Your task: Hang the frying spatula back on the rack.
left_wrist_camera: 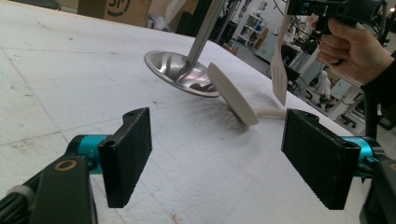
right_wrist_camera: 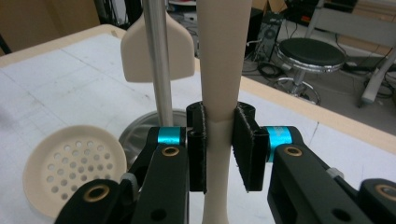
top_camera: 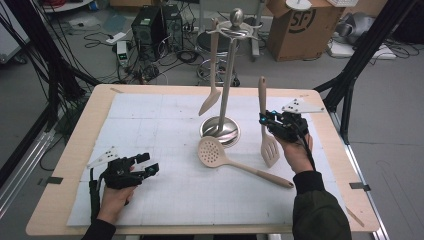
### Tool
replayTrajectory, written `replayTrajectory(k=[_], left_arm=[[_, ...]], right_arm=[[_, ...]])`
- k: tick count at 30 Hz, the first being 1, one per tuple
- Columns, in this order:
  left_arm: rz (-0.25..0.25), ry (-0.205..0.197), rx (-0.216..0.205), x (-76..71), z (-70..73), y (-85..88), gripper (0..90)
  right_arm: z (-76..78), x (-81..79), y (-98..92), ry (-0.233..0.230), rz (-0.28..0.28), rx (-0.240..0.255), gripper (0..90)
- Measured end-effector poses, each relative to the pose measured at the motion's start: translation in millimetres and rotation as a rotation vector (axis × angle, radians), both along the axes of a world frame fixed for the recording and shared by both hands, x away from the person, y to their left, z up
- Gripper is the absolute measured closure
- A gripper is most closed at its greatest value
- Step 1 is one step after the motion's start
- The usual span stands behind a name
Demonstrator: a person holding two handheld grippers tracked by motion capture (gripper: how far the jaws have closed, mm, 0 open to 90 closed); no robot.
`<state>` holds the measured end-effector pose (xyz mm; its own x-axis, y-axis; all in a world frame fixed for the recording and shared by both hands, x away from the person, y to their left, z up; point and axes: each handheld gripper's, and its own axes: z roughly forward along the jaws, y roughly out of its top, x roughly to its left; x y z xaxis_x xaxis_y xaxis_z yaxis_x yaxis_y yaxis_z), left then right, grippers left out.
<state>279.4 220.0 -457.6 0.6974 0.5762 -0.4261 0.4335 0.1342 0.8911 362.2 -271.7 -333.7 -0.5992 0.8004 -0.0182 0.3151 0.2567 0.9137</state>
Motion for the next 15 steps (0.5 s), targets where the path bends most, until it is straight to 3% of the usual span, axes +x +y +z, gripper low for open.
replayTrajectory(k=[15], left_arm=[[0.000, 0.000, -0.002, -0.1, 0.0, -0.2, 25.0]], right_arm=[[19.1, 0.2, 8.0, -0.018, 0.018, 0.006, 76.4]])
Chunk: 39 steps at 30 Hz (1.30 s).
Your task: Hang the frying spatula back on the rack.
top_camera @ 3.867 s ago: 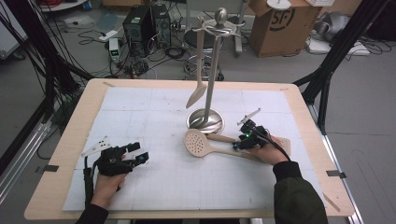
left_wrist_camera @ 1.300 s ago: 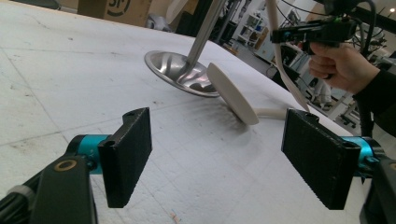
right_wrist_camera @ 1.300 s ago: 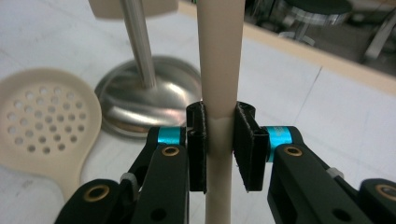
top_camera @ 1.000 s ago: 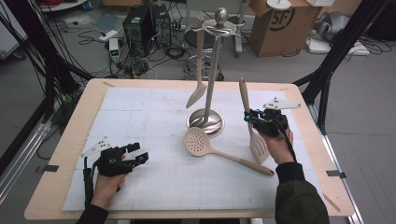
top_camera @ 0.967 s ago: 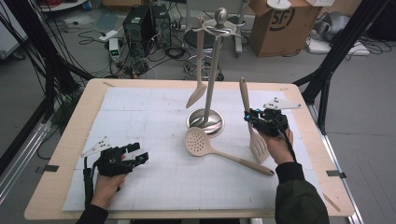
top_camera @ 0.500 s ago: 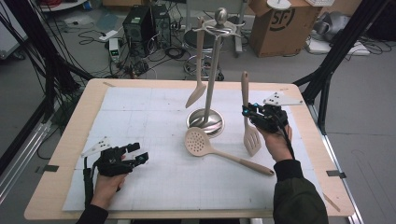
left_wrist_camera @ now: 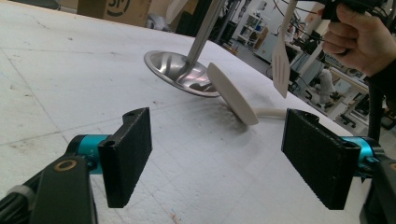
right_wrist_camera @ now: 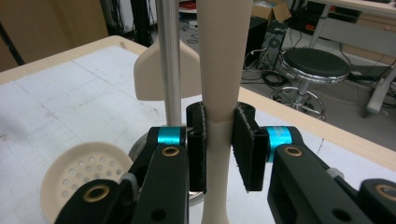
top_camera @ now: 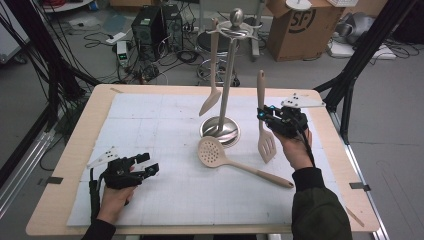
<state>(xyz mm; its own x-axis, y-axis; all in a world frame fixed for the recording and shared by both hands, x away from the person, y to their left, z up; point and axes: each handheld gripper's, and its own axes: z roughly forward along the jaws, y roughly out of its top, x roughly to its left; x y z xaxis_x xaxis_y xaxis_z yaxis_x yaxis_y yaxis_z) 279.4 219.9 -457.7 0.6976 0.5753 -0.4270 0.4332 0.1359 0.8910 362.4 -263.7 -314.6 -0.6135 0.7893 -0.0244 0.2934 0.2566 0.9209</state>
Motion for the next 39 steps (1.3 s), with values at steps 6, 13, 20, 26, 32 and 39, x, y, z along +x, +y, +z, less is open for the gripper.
replayTrajectory(k=[6, 13, 20, 26, 32, 39], left_arm=[[-0.001, -0.001, 0.000, 0.0, -0.1, 0.3, 25.0], [-0.002, -0.002, 0.000, 0.0, -0.1, 0.4, 25.0], [-0.003, -0.002, 0.000, 0.1, -0.1, 0.5, 25.0], [-0.003, -0.002, -0.002, 0.1, -0.1, 0.7, 25.0], [-0.003, -0.002, -0.005, 0.0, -0.2, 0.7, 25.0], [-0.005, -0.001, -0.006, -0.2, -0.2, 0.8, 25.0]], right_arm=[[13.5, -0.7, 1.9, -0.013, 0.009, 0.018, 76.4], [25.1, -1.0, 4.6, -0.024, 0.020, 0.017, 76.3], [36.8, -0.6, 6.8, -0.037, 0.029, 0.032, 76.3], [51.0, 0.8, 11.7, -0.060, 0.038, 0.036, 76.3], [63.0, 0.5, 14.1, -0.076, 0.047, 0.054, 76.3], [71.9, 3.1, 15.4, -0.083, 0.053, 0.073, 76.2]])
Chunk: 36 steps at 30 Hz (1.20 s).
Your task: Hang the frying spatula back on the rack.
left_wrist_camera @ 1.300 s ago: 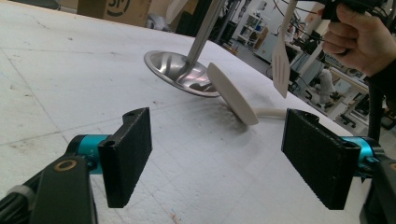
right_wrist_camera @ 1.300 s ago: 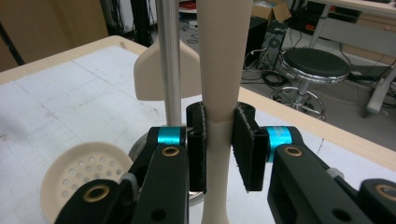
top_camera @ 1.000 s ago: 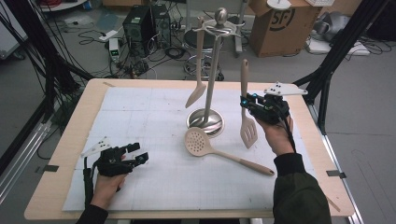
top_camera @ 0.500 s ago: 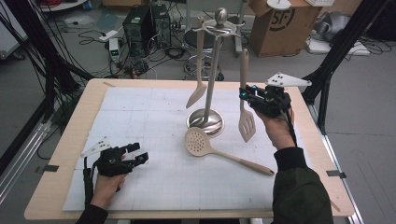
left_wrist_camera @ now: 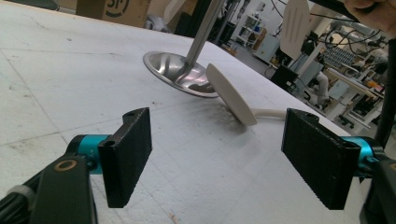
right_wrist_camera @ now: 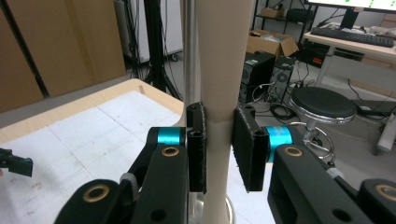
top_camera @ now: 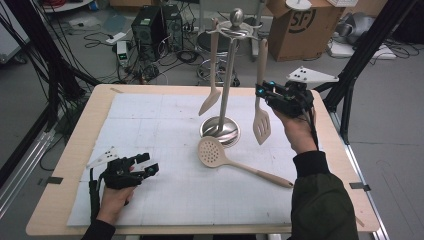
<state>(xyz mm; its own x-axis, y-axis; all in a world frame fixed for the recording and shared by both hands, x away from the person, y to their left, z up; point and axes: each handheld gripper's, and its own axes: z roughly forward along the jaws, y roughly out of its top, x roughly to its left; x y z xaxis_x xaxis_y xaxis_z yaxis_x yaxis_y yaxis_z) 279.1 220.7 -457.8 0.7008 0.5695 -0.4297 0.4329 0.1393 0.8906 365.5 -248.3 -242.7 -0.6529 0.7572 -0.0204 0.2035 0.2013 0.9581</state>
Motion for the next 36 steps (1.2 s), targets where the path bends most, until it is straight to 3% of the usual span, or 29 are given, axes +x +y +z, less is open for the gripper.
replayTrajectory(k=[13, 19, 27, 29, 30, 33, 36], left_arm=[[-0.002, 0.000, -0.002, 0.1, -0.2, 0.7, 25.0], [-0.003, -0.001, -0.003, 0.0, -0.2, 0.8, 25.0], [-0.003, -0.001, -0.004, 0.0, -0.2, 0.8, 25.0], [-0.003, -0.001, -0.004, -0.1, -0.1, 0.7, 25.0], [-0.003, -0.001, -0.004, -0.2, -0.1, 0.6, 25.0], [-0.002, -0.002, -0.003, -0.3, -0.1, 0.3, 25.0], [-0.003, -0.001, -0.002, -0.4, 0.0, 0.7, 25.0]], right_arm=[[9.0, 10.3, 6.8, 0.013, 0.008, 0.001, 76.2], [4.3, 17.2, 12.1, 0.043, 0.028, -0.009, 76.2], [1.7, 20.1, 16.5, 0.049, 0.036, -0.001, 75.4], [0.3, 20.9, 16.1, 0.046, 0.034, 0.000, 70.8], [-0.8, 20.0, 15.8, 0.034, 0.028, 0.006, 60.6], [-3.5, 19.7, 11.5, 0.040, 0.004, 0.023, 52.0], [-6.5, 15.1, 7.6, 0.028, 0.000, 0.060, 49.8]])
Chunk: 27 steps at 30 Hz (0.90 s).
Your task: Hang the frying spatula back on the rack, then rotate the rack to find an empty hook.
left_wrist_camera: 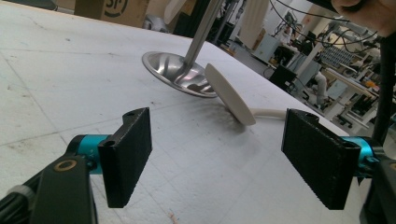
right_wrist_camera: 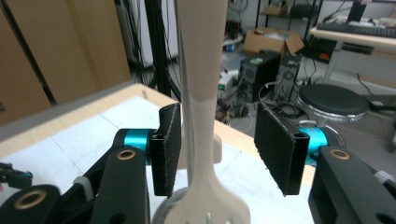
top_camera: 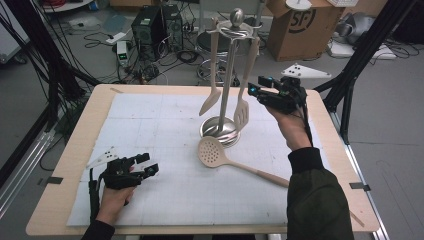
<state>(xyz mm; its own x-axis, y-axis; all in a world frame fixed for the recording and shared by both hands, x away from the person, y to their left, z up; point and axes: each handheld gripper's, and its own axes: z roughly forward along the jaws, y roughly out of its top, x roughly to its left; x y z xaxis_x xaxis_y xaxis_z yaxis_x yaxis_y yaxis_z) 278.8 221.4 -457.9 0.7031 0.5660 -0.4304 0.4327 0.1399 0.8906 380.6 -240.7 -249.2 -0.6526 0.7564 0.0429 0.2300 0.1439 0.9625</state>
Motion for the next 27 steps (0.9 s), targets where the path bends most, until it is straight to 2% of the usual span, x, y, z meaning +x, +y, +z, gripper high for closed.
replayTrajectory(k=[4, 7, 13, 15, 21, 27], left_arm=[[0.002, 0.000, -0.001, 0.1, 0.0, 0.1, 25.0], [0.003, -0.001, 0.000, 0.2, -0.1, 0.1, 25.0], [0.005, 0.000, -0.006, 0.6, -0.2, 0.6, 25.0], [0.006, 0.001, -0.008, 0.8, -0.1, 0.2, 25.0], [0.005, 0.002, -0.001, 1.6, -0.1, -0.1, 25.1], [0.006, 0.002, 0.000, 2.1, 0.0, -1.1, 25.1]], right_arm=[[-4.2, -5.8, -7.6, -0.012, 0.005, 0.062, 46.8], [-6.9, -9.7, -13.1, -0.035, 0.002, 0.127, 46.3], [-9.6, -14.2, -21.4, -0.053, -0.001, 0.189, 43.2], [-10.0, -16.0, -23.1, -0.059, -0.009, 0.185, 43.2], [-9.6, -19.2, -26.1, -0.076, -0.008, 0.224, 43.5], [-5.3, -21.7, -23.8, -0.125, -0.012, 0.309, 43.6]])
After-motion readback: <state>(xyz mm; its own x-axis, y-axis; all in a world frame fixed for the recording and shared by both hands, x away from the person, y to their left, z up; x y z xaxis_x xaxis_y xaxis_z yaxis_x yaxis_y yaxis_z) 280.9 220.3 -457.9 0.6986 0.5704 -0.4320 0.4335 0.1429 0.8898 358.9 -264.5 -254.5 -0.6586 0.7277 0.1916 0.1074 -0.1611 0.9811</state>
